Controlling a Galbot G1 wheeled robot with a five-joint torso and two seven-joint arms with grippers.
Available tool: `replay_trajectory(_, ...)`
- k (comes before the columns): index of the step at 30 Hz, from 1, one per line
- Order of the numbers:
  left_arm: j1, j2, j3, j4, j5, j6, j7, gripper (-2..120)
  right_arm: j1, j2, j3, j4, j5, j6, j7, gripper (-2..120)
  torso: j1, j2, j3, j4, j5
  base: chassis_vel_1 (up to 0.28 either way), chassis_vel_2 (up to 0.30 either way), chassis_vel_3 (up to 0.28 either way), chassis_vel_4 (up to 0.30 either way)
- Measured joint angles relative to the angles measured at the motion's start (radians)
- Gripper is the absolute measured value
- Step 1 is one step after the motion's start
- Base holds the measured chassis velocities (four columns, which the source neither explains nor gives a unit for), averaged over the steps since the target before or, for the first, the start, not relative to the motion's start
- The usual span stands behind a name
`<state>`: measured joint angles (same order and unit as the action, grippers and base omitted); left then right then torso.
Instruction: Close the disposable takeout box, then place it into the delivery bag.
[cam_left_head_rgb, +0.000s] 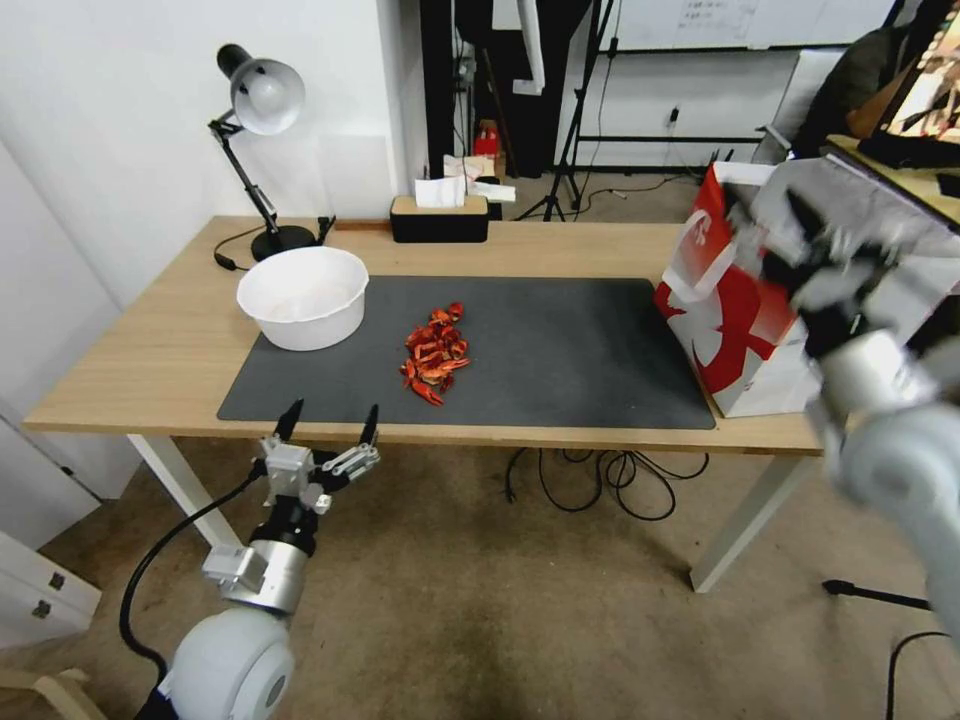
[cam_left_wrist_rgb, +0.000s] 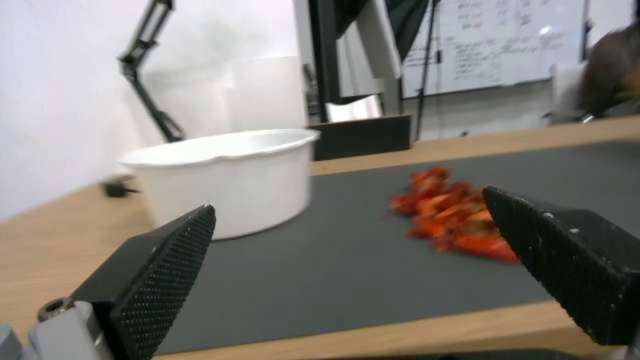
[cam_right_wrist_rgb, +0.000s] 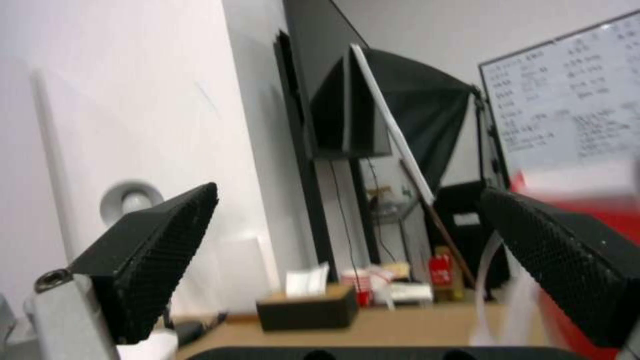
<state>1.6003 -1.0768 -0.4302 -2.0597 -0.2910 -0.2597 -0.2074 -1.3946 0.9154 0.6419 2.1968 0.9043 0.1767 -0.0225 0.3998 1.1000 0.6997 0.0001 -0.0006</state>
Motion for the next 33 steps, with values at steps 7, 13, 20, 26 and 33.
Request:
replay_trajectory(7, 0.035, -0.008, -0.053, 0.063, 0.041, -0.066, 0.014, 100, -0.242, 0.188, -0.041, -0.072, -0.247, 0.172, -0.019, 100, 0.000, 0.000, 0.000, -0.0002, 0.0006, 0.000, 0.000, 0.000, 0.000)
replay_trajectory(13, 0.039, -0.026, -0.049, 0.141, 0.024, -0.127, 0.053, 100, -0.312, 0.263, -0.080, -0.231, -0.333, 0.304, -0.047, 100, 0.000, 0.000, 0.000, -0.0002, 0.0007, 0.000, 0.000, 0.000, 0.000)
replay_trajectory(20, 0.054, -0.047, -0.050, 0.175, 0.010, -0.169, 0.095, 100, -0.310, 0.282, -0.099, -0.289, -0.391, 0.322, -0.027, 100, 0.000, 0.000, 0.000, 0.0001, 0.0005, 0.000, 0.000, 0.000, 0.000)
replay_trajectory(26, 0.055, -0.052, -0.056, 0.175, 0.008, -0.186, 0.094, 100, -0.296, 0.269, -0.105, -0.293, -0.380, 0.294, -0.017, 100, 0.000, 0.000, 0.000, 0.0000, 0.0006, 0.000, 0.000, 0.000, 0.000)
replay_trajectory(33, 0.059, -0.060, -0.050, 0.180, 0.001, -0.196, 0.080, 100, -0.285, 0.264, -0.135, -0.298, -0.330, 0.266, -0.019, 100, 0.000, 0.000, 0.000, 0.0000, 0.0006, 0.000, 0.000, 0.000, 0.000)
